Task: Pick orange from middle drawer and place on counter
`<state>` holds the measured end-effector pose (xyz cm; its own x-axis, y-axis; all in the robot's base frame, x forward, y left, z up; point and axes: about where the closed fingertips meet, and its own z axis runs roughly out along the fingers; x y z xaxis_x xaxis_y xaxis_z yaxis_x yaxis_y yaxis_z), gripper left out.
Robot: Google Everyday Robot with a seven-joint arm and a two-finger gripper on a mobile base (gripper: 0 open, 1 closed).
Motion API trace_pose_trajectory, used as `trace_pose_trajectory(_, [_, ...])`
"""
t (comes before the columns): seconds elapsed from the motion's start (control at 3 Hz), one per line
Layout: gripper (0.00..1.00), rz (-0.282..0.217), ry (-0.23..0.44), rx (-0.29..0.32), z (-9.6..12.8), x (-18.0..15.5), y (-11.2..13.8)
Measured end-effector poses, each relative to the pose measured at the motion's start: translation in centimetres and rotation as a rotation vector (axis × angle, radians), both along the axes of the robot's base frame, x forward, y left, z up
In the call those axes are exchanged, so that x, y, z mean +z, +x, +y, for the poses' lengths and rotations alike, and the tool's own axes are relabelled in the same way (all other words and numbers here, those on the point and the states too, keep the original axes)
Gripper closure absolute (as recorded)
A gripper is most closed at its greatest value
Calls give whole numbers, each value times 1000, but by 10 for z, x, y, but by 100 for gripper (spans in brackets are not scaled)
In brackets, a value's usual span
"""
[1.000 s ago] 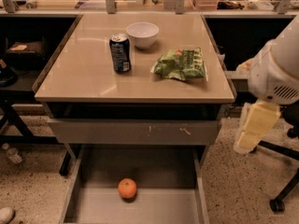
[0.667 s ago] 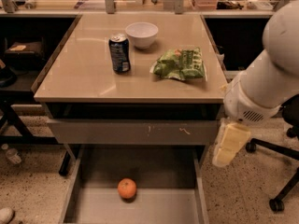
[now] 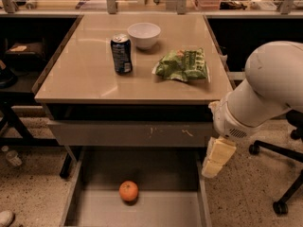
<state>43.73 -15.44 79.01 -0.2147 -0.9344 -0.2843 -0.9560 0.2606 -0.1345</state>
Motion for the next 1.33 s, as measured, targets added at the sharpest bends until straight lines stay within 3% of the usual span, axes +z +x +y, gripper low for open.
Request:
trace_pose_trajectory(0.33, [0, 5, 11, 1, 2, -4, -2])
trace_pose_trajectory(0.67, [0, 59, 87, 15, 28, -55, -14])
trace_pose_trajectory(1.33, [0, 128, 229, 8, 82, -169, -10])
